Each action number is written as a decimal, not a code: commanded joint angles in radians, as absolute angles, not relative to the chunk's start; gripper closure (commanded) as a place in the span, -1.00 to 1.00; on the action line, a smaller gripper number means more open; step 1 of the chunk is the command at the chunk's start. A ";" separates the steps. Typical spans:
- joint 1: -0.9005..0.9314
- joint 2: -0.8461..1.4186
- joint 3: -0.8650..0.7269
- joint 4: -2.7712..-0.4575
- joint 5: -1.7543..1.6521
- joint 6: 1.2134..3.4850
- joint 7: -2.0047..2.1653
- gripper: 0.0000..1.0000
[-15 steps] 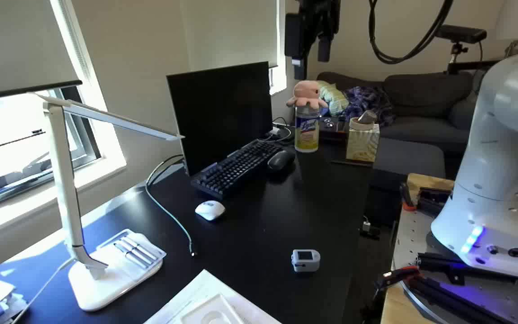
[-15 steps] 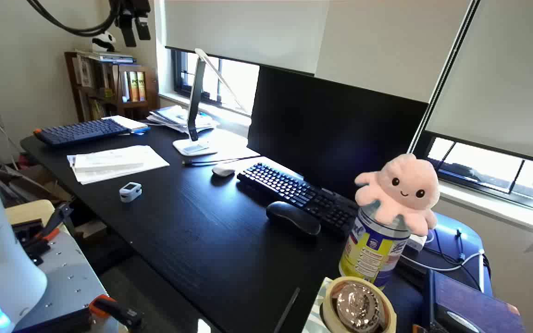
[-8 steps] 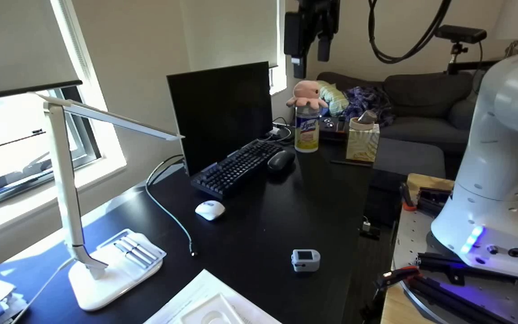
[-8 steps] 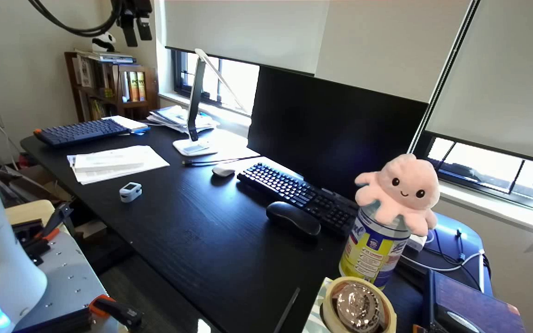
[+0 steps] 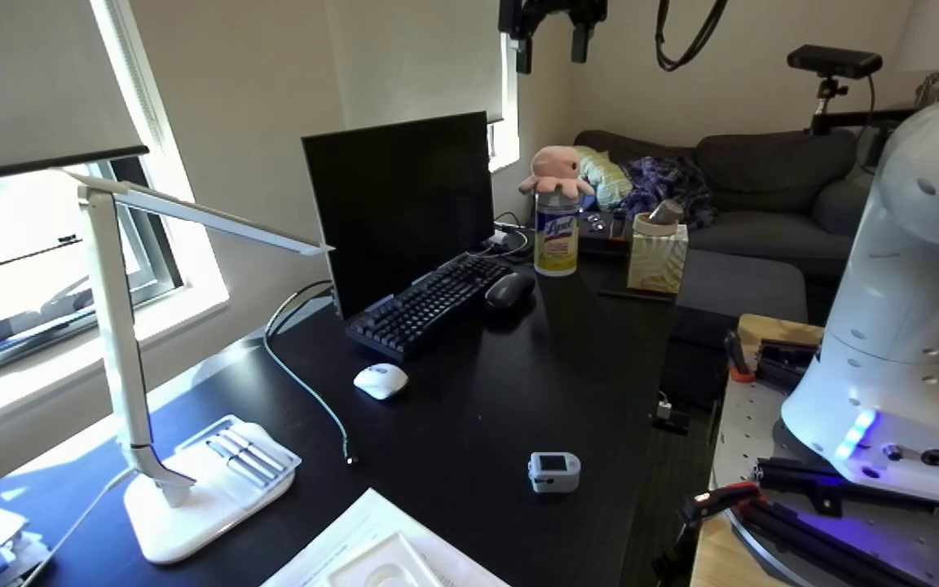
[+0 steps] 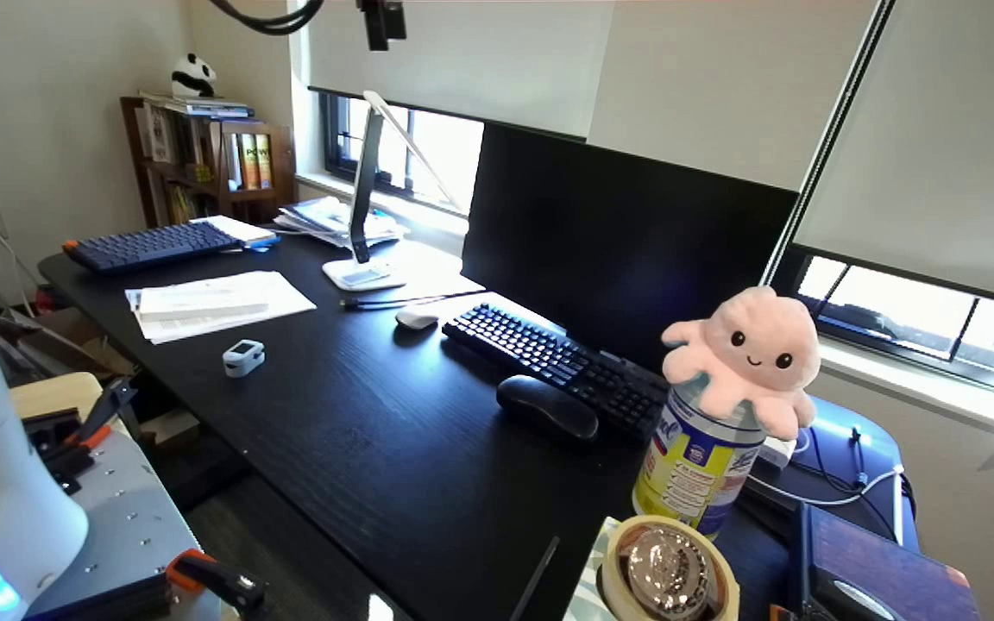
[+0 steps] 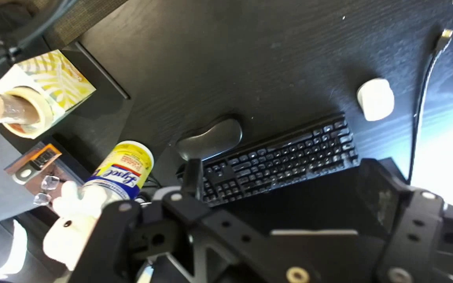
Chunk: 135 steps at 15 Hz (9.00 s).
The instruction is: Slide the Lysol bottle to the left
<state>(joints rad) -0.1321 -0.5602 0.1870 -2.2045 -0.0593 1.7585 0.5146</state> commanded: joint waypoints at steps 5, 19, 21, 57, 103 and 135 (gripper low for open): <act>-0.250 -0.259 -0.016 -1.929 -0.074 1.803 0.585 -1.00; -0.247 -0.063 -0.178 -1.768 -0.033 1.859 0.586 -1.00; -0.262 0.003 -0.204 -1.706 -0.010 1.864 0.618 -1.00; -0.487 0.738 -0.339 -1.213 0.128 1.921 0.684 -1.00; -0.314 0.495 -0.307 -1.768 0.013 2.115 0.290 -1.00; -0.280 0.240 -0.341 -2.171 0.066 2.053 0.399 -1.00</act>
<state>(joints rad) -0.2802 0.2846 -0.3397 -2.1302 0.0412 2.0565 0.3492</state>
